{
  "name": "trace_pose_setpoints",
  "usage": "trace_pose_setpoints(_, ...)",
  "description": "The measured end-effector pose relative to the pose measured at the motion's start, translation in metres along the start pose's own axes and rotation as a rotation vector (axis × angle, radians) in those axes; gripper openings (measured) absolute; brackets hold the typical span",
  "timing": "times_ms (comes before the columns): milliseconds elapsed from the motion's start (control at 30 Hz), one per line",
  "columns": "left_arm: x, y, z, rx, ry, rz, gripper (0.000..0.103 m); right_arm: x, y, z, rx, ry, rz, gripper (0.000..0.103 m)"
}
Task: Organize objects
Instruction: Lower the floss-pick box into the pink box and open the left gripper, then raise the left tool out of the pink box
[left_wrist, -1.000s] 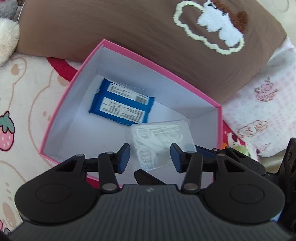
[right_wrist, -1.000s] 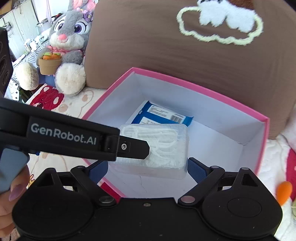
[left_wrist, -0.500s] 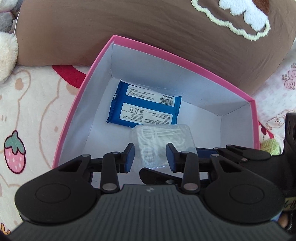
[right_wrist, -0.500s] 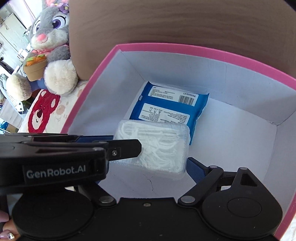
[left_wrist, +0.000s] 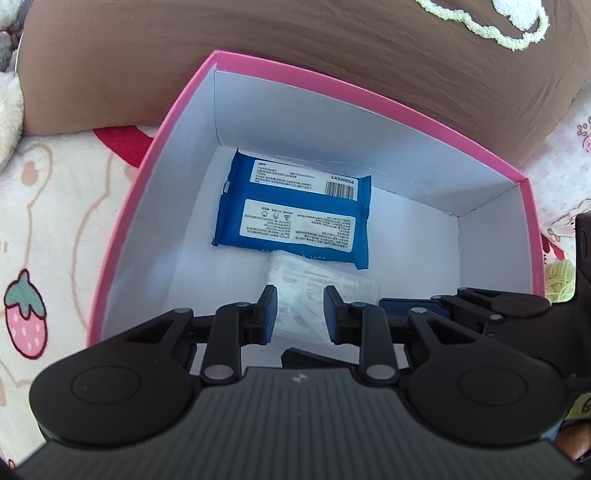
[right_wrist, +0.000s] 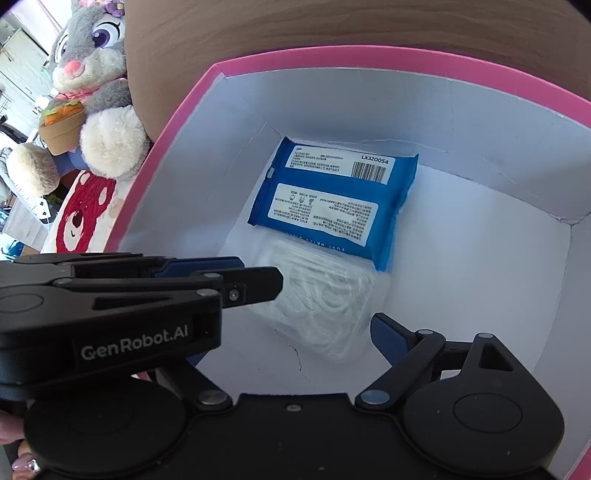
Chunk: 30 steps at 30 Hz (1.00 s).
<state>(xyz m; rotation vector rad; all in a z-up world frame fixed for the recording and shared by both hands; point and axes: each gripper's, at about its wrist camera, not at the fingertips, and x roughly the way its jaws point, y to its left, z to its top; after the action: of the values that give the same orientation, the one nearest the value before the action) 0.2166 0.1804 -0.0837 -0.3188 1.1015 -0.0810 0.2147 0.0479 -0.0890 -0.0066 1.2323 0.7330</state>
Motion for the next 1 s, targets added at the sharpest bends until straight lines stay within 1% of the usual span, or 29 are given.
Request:
trace_pose_setpoints(67,0.0,-0.001,-0.001,0.002,-0.004,0.007,0.026,0.0,-0.001,0.0,0.008,-0.009,0.003,0.092)
trace_pose_setpoints(133,-0.002,-0.001,-0.001,0.003,-0.011,0.022,0.026,-0.001,-0.002,-0.001,0.018,-0.02,-0.004,0.088)
trace_pose_setpoints(200,-0.006,0.001,0.0,-0.001,-0.023,0.031,0.026,-0.001,-0.004,-0.002,0.032,-0.022,-0.013,0.077)
trace_pose_setpoints(300,-0.015,0.003,0.001,-0.007,-0.048,0.039,0.026,0.003,-0.007,-0.002,0.072,-0.003,-0.034,0.068)
trace_pose_setpoints(400,-0.026,0.006,0.002,-0.008,-0.071,0.052,0.026,0.002,-0.01,-0.005,0.116,0.004,-0.047,0.068)
trace_pose_setpoints(467,-0.033,0.009,0.002,-0.014,-0.081,0.052,0.026,0.001,-0.01,-0.007,0.134,0.007,-0.03,0.068)
trace_pose_setpoints(533,-0.038,0.011,0.003,-0.02,-0.089,0.047,0.026,0.003,-0.009,-0.008,0.144,0.01,-0.029,0.062)
trace_pose_setpoints(567,-0.04,0.011,0.003,-0.024,-0.092,0.046,0.026,0.004,-0.008,-0.009,0.148,0.014,-0.033,0.056)
trace_pose_setpoints(633,-0.042,0.012,0.003,-0.029,-0.099,0.04,0.026,0.005,-0.006,-0.01,0.168,0.011,-0.032,0.054)
trace_pose_setpoints(700,-0.045,0.013,0.003,-0.04,-0.105,0.037,0.026,0.007,-0.004,-0.01,0.185,0.0,-0.029,0.046)
trace_pose_setpoints(867,-0.051,0.021,0.003,-0.069,-0.123,0.034,0.026,0.01,0.004,0.0,0.182,-0.022,-0.056,0.042)
trace_pose_setpoints(1000,-0.054,0.026,0.004,-0.081,-0.13,0.034,0.026,0.014,0.006,0.004,0.193,-0.012,-0.058,0.041)
